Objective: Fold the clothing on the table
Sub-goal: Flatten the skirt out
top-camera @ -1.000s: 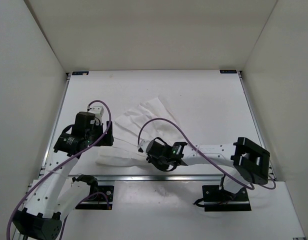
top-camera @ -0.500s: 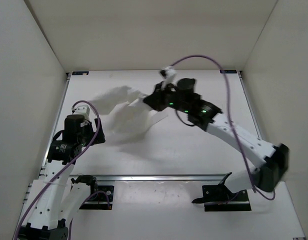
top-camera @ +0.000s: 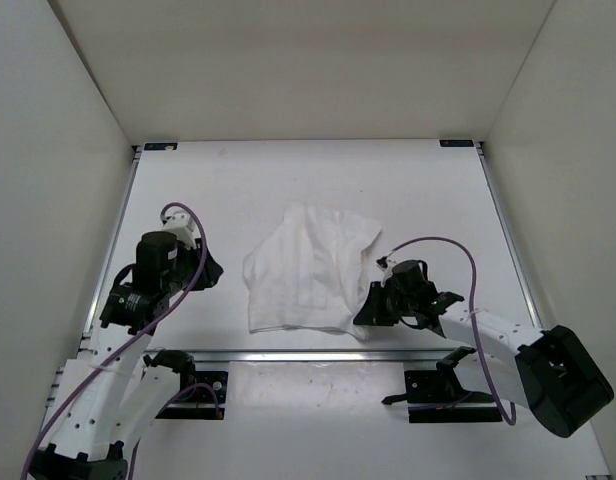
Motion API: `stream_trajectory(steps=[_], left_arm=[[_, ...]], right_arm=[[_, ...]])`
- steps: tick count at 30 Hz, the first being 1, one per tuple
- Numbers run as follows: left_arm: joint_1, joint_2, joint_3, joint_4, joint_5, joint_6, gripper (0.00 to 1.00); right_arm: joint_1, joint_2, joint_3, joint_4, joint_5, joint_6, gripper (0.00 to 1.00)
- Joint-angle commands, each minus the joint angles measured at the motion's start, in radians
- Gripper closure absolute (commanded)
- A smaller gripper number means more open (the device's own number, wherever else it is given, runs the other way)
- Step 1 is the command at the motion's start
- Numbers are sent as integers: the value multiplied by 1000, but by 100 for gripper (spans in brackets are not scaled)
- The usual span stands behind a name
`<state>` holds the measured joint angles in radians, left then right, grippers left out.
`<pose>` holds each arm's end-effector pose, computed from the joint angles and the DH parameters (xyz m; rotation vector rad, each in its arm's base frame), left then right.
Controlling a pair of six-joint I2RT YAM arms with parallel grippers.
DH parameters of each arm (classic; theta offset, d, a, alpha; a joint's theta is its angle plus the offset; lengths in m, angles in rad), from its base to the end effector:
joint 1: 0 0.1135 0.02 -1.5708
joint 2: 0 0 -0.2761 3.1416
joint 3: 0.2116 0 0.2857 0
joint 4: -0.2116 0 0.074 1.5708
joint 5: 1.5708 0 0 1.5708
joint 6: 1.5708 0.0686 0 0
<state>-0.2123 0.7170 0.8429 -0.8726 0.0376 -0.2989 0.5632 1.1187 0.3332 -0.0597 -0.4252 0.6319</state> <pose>0.1814 -0.0417 0.2927 -0.0819 2.3347 -0.3006 0.1793 0.1467 0.1046 -0.1231 2.5940 1.0147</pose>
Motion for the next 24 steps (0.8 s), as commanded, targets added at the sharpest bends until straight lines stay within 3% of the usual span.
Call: stream_trajectory(steps=[1,2,3,4,5,6,8,13,16,24], left_arm=[[-58,-42,-77,226,240,-138,62],[-74,-28,-124,256,283,-191,73],[-91,-5,-171,338,338,-236,75],[-98,8,-214,362,364,-255,71],[-111,36,-235,406,413,-293,54],[-134,48,-270,418,421,-339,44],[-176,42,-349,471,400,-386,39],[-176,-22,-491,488,335,-532,39],[-191,-13,-522,471,263,-551,33],[-222,105,-522,437,168,-531,37]], right_arm=[[-37,-83,1,95,-46,15,100],[-40,-92,0,93,-32,-4,100],[-51,-94,12,83,-32,-12,100],[-66,-95,9,78,-35,-23,99],[-69,-96,9,74,-34,-24,100],[-78,-94,10,80,-34,-35,100],[-79,-86,4,95,-46,-38,100],[-77,-82,-5,139,-67,-43,100],[-79,-74,-16,153,-78,-49,100],[-86,-117,-39,192,-99,-52,100]])
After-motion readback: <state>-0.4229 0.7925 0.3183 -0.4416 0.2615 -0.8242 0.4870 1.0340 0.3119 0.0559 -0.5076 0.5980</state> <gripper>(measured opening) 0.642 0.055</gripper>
